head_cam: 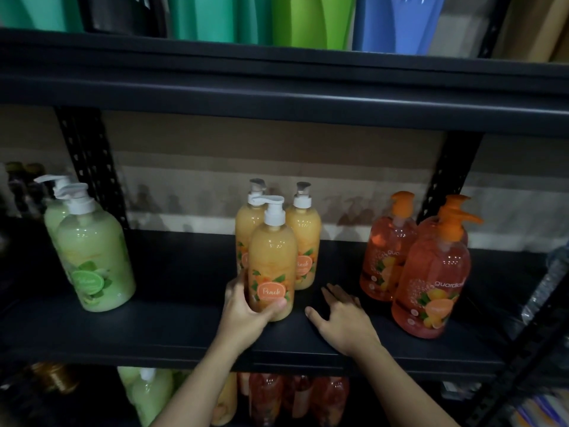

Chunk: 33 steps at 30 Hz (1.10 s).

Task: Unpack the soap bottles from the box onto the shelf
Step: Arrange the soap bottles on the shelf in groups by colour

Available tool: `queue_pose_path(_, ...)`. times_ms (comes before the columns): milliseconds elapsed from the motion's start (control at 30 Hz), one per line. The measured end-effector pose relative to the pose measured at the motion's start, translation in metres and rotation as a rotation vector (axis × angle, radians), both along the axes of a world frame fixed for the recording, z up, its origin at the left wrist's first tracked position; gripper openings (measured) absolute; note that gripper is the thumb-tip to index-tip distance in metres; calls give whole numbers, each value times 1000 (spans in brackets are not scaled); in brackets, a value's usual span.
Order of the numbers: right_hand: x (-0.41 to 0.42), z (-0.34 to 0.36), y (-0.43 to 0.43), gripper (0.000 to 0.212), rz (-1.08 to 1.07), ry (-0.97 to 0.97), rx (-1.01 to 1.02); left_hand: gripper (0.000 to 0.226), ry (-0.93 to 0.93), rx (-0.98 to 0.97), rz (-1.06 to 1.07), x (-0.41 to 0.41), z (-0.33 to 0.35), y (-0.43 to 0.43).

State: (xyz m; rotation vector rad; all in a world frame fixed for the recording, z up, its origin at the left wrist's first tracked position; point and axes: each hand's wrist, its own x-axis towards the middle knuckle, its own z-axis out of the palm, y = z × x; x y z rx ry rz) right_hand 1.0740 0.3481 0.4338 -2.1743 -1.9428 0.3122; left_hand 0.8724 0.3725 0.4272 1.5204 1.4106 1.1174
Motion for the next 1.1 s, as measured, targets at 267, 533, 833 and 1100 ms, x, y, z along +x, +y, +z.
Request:
queue_pose_path(267, 0, 2, -1, 75, 3, -1, 3, 94, 81, 56, 162, 16, -4, -3)
queue_pose_path(533, 0, -2, -1, 75, 4, 5, 34, 94, 111, 86, 180, 18, -8, -6)
queue_pose_path(833, 1, -5, 1, 76, 14, 2, 44, 95, 135, 82, 205, 20, -8, -8)
queue_pose_path(1100, 0, -2, -1, 75, 6, -5, 37, 95, 136, 94, 208, 21, -6, -9)
